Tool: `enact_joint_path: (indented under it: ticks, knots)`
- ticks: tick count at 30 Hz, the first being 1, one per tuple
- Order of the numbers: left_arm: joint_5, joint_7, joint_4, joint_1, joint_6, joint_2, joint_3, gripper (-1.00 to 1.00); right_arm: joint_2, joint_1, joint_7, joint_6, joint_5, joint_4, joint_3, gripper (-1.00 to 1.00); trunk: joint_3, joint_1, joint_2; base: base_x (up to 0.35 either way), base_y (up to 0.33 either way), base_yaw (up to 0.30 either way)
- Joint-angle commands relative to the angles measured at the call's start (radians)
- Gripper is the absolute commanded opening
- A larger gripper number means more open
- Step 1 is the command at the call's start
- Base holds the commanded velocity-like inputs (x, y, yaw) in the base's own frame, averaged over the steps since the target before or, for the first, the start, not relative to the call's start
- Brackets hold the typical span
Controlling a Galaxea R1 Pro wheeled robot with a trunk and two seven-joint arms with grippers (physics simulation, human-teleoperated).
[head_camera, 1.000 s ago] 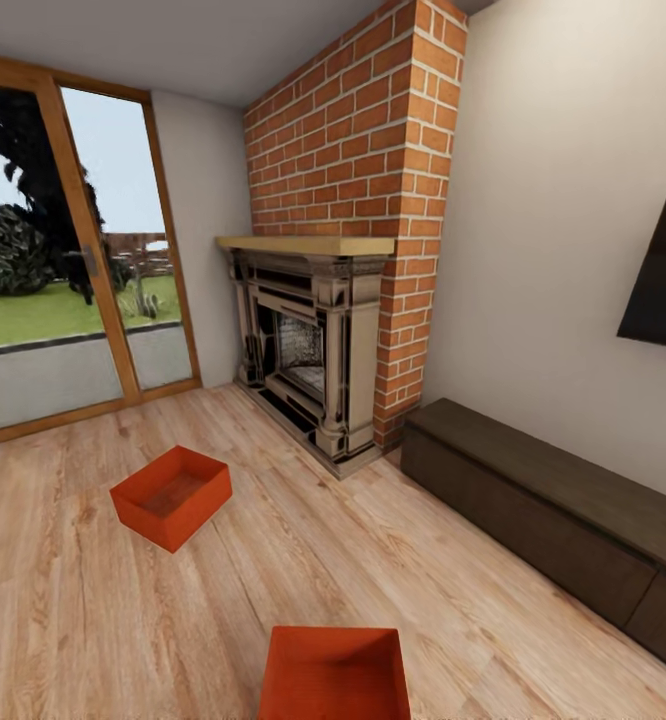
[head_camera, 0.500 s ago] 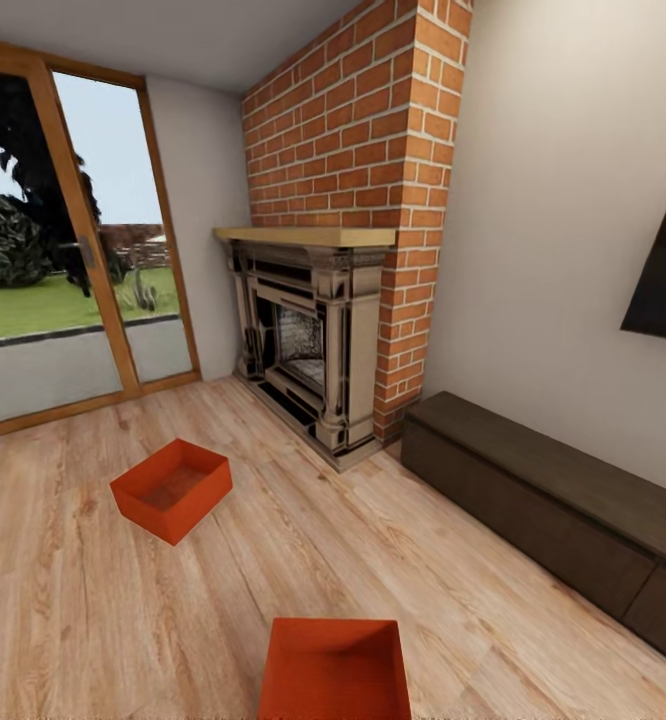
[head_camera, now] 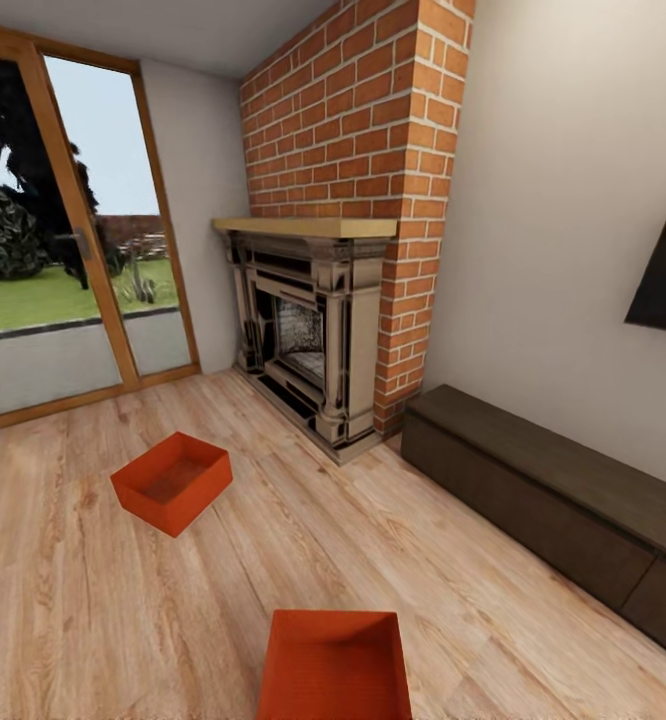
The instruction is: Move the two storage containers from the living room to the garage. In the garage, place one container on the floor and stack the other container on top of it (either order is fine).
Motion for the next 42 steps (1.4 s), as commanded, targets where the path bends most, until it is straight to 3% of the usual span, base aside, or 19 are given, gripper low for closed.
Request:
enact_joint_path:
  ticks: [1, 42]
  knots:
    - [-0.001, -0.002, 0.000, 0.000, -0.002, 0.000, 0.008, 1.00, -0.001, -0.001, -0.001, -0.003, 0.009, 0.003, -0.001, 1.00, -0.003, 0.000, -0.001, 0.000, 0.000, 0.000]
    - [-0.001, -0.002, 0.000, 0.000, -0.002, 0.000, 0.007, 1.00, -0.006, -0.001, -0.002, 0.000, 0.008, 0.003, -0.001, 1.00, -0.069, 0.000, -0.001, 0.000, 0.000, 0.000]
